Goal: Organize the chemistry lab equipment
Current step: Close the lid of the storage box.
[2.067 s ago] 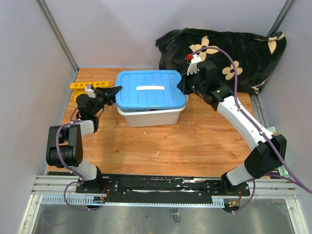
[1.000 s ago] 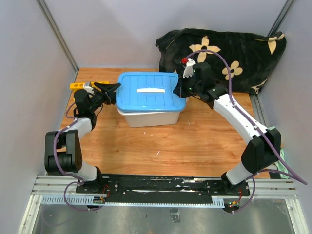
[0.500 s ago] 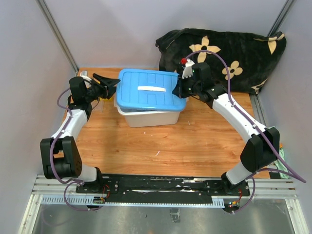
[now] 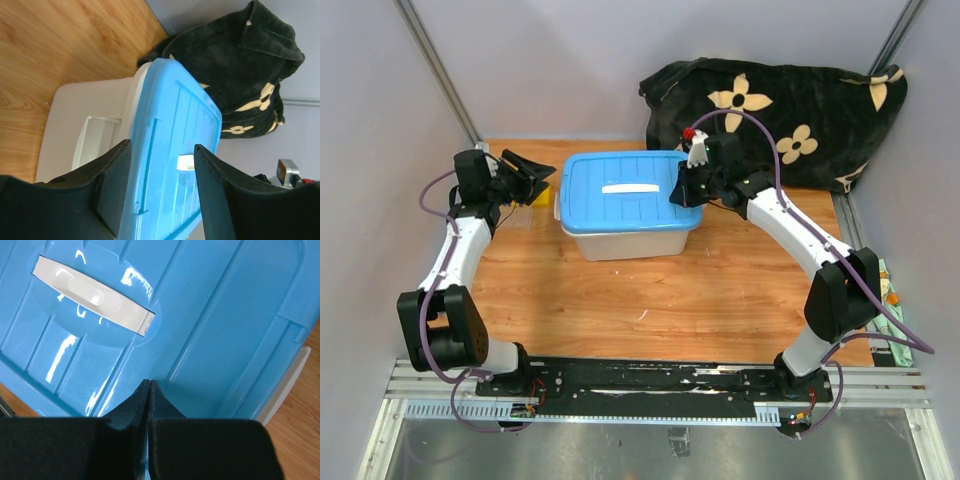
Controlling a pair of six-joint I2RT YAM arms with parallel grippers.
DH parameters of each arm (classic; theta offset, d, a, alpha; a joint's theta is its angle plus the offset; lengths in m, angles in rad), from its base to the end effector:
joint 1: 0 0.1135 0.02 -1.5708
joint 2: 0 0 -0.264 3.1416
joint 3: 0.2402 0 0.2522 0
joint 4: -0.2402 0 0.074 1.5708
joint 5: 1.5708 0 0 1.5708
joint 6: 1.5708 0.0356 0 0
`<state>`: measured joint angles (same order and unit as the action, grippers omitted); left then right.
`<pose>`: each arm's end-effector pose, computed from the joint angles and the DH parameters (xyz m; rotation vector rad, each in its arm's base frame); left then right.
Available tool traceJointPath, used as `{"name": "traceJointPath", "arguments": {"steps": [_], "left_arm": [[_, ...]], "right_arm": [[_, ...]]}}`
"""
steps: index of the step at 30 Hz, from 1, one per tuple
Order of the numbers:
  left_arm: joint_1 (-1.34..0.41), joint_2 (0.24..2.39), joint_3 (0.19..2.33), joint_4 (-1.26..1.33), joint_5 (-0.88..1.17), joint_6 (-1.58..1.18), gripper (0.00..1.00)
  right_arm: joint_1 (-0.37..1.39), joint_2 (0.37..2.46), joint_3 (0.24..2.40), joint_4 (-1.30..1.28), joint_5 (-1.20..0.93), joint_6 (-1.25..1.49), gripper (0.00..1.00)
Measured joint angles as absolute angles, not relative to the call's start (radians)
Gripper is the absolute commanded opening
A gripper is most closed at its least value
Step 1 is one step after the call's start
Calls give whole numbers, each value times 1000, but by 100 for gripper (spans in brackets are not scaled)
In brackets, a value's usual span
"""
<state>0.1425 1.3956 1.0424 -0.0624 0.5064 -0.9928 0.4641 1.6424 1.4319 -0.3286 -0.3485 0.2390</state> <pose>0.3200 0.0285 0.3026 -0.8133 1.9205 -1.0376 0.3372 0.1824 0.3291 -0.4575 2.1251 0.7799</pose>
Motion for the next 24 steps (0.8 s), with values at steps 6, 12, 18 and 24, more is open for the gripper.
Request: {"name": "traceJointPath", "arguments": {"steps": [6, 12, 18, 24], "left_arm": [[142, 1385, 1084, -130, 463, -920, 54], [136, 1385, 1144, -138, 470, -868, 50], [55, 1386, 1194, -97, 502, -853, 49], [-23, 1419, 1195, -63, 545, -849, 44]], "right_arm": [[464, 1648, 1432, -334, -352, 239, 1], [464, 1649, 1438, -342, -352, 235, 1], [467, 1666, 1465, -351, -355, 231, 1], [472, 1679, 1477, -361, -355, 229, 1]]}}
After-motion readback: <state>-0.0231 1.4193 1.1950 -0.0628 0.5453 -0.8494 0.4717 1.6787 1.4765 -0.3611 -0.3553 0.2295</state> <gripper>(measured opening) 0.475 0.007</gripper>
